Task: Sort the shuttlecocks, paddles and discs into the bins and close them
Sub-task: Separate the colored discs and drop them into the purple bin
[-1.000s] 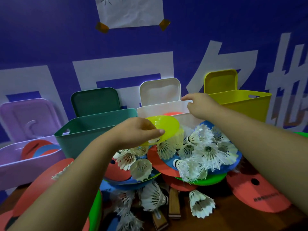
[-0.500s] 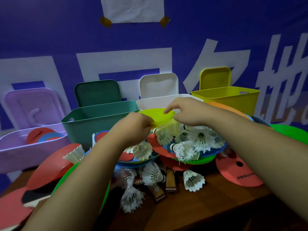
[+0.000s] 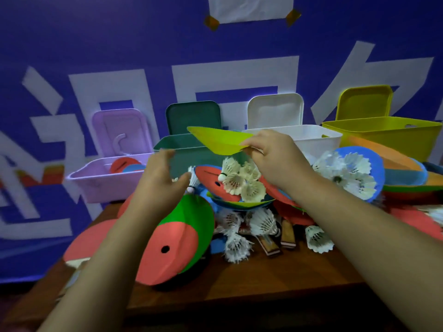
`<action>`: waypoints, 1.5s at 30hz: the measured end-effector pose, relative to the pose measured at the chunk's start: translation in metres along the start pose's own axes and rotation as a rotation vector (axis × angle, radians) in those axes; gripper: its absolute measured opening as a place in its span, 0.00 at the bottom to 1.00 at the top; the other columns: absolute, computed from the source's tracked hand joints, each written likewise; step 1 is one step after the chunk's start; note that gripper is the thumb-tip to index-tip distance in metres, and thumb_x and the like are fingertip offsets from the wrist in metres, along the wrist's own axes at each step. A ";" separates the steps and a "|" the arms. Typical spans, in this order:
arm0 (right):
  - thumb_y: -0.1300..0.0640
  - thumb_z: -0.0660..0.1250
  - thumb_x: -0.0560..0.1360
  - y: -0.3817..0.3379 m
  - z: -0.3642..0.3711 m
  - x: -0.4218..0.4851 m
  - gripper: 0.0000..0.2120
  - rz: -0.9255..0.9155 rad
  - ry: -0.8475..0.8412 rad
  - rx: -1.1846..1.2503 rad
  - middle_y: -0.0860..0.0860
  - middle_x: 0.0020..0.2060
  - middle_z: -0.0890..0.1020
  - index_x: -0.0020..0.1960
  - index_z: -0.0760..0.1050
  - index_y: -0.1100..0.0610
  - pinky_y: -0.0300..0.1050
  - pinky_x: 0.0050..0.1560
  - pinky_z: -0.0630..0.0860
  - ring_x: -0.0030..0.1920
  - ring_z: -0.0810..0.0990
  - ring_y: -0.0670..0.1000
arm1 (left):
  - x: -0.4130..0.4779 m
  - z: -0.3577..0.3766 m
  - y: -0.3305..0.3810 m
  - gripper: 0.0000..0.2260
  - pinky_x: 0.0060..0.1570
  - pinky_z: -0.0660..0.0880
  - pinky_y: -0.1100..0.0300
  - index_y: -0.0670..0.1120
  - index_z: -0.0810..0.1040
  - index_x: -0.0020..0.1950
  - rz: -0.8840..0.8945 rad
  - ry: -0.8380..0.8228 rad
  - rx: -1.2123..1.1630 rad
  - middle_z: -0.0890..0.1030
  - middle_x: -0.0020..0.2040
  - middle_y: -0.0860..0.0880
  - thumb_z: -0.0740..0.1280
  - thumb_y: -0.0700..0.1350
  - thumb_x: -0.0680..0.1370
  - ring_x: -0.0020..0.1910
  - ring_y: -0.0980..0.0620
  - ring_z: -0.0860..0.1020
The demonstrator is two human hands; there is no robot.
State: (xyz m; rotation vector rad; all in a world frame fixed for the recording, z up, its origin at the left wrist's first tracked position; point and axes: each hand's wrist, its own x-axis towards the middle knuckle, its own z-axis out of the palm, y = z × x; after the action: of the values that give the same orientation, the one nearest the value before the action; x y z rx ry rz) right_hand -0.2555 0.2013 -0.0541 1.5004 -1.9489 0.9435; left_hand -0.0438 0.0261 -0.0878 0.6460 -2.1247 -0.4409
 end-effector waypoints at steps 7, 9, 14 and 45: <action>0.58 0.67 0.79 -0.039 0.031 -0.024 0.11 0.038 0.016 0.120 0.51 0.47 0.83 0.57 0.86 0.53 0.47 0.51 0.75 0.48 0.78 0.48 | -0.086 -0.021 -0.019 0.34 0.65 0.73 0.57 0.52 0.78 0.68 0.003 -0.504 0.188 0.79 0.63 0.57 0.69 0.73 0.71 0.62 0.57 0.77; 0.60 0.68 0.79 -0.048 0.036 -0.034 0.10 0.045 0.018 0.156 0.50 0.46 0.82 0.56 0.86 0.53 0.44 0.48 0.72 0.45 0.76 0.43 | -0.102 -0.014 -0.022 0.38 0.64 0.71 0.59 0.54 0.77 0.69 0.052 -0.528 0.240 0.78 0.64 0.58 0.69 0.77 0.68 0.63 0.57 0.76; 0.62 0.69 0.77 -0.061 0.044 -0.052 0.11 0.067 0.050 0.170 0.49 0.45 0.81 0.55 0.86 0.52 0.47 0.48 0.74 0.47 0.78 0.52 | -0.118 0.001 -0.027 0.16 0.56 0.69 0.68 0.52 0.85 0.62 0.126 -0.418 0.067 0.82 0.57 0.56 0.76 0.56 0.76 0.55 0.61 0.77; 0.60 0.71 0.79 -0.082 0.050 -0.073 0.09 0.127 0.128 0.294 0.48 0.43 0.80 0.55 0.88 0.52 0.41 0.46 0.72 0.45 0.77 0.49 | -0.110 -0.011 -0.042 0.06 0.49 0.74 0.62 0.51 0.87 0.54 -0.058 -0.266 -0.059 0.85 0.48 0.58 0.71 0.50 0.81 0.45 0.59 0.80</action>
State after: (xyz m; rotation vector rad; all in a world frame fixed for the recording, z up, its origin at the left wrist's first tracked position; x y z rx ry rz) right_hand -0.1556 0.1949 -0.1220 1.4408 -1.8926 1.3978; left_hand 0.0329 0.0559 -0.1725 0.6452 -2.3373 -0.6500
